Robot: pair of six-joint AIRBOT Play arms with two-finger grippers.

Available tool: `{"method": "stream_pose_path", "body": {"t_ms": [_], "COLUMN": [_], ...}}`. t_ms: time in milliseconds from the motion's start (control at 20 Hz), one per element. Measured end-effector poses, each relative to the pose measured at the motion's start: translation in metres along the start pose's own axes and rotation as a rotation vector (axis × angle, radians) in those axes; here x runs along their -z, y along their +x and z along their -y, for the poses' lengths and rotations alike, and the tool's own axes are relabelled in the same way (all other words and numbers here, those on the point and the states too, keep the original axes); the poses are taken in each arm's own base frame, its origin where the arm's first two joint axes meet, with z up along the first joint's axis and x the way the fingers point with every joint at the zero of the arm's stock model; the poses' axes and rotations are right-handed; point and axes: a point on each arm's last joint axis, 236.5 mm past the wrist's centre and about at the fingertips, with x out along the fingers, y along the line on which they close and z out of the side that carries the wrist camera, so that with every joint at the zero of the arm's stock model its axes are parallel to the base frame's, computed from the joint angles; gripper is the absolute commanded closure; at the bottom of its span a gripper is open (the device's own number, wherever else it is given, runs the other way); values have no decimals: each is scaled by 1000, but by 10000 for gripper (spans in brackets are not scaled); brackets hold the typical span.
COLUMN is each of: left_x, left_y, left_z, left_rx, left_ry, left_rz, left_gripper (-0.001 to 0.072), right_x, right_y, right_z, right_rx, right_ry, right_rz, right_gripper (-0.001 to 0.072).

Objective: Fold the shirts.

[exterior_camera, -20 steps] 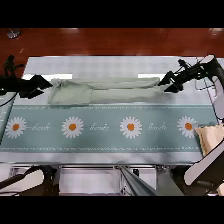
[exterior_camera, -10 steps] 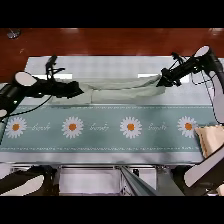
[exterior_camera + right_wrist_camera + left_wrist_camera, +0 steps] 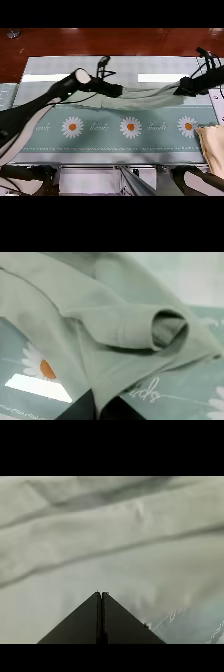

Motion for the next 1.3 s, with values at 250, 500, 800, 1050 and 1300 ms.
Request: {"method": "stream_pose_path", "body": {"t_ms": [250,500,800,1050,1300], "left_x": [43,100,24,-69,-95], "left_y": [83,118,64,-88,-277], "left_z": [62,120,87,-34,-59], "left_rx": [73,151,150,-44,-218], "left_ry": [31,79,36,-57,-22], "left_rz": [-166,-314,-247,-95,211], "left_gripper": [682,682,682,681,681], "right_x": [34,31,31,18,-26], "right_y": [-22,-29,-23,-4,35], "right_z": [-15,-43,-79,-116,-182], "right_rx": [2,-81,-145,-201,-272], "right_ry": [6,-27,-91,-142,-236], "right_rz": [81,151,164,144,87], "right_gripper": [684,684,684,684,684]}}
